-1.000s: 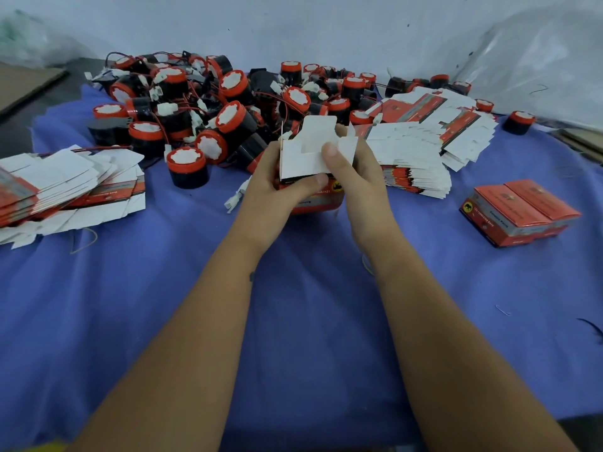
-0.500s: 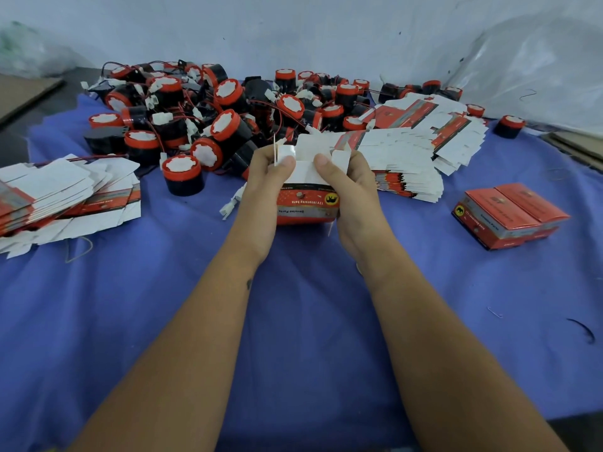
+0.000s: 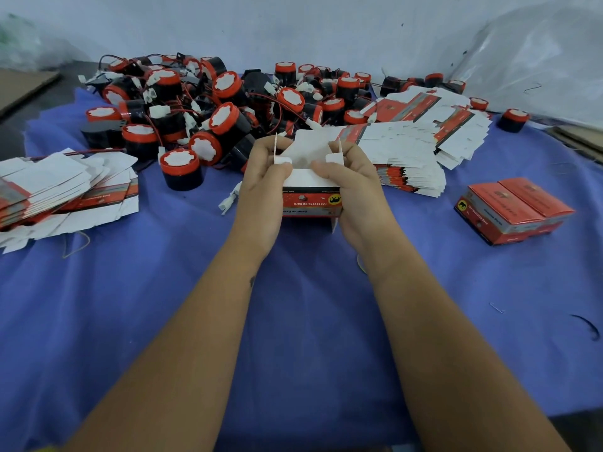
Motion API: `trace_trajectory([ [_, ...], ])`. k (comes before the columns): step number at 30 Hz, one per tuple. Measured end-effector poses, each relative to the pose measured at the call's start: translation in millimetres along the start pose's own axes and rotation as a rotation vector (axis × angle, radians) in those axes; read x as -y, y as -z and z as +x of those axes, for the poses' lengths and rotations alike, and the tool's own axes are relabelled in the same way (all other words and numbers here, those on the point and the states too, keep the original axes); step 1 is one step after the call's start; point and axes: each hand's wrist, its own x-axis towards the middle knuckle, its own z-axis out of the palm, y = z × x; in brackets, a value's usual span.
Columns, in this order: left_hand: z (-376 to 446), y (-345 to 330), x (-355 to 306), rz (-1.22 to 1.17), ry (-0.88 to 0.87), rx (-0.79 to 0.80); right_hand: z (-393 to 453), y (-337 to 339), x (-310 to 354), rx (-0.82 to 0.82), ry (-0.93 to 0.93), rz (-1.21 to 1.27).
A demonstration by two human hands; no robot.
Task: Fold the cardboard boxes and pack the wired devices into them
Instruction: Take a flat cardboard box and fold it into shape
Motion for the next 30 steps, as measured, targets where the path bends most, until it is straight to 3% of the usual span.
trace_trajectory([
  [8, 2.9, 0.4, 2.2, 0.010, -0.007, 0.001, -1.5, -2.6, 0.9, -0.020, -0.039, -0.091],
  [12, 2.8, 0.6, 0.9, -0.192, 0.096, 0.045, -0.8, -1.0, 1.2, -0.065, -0.036, -0.084],
  [20, 1.2, -0.9, -0.6, -0.010, 0.082, 0.014, -2.2, -0.3, 1.2, -0.065, 0.022, -0.093],
  [30, -1.9, -6.8, -0.5, -0.091, 0.029, 0.128, 0.4, -2.9, -4.5, -0.230, 0.078, -0.112],
])
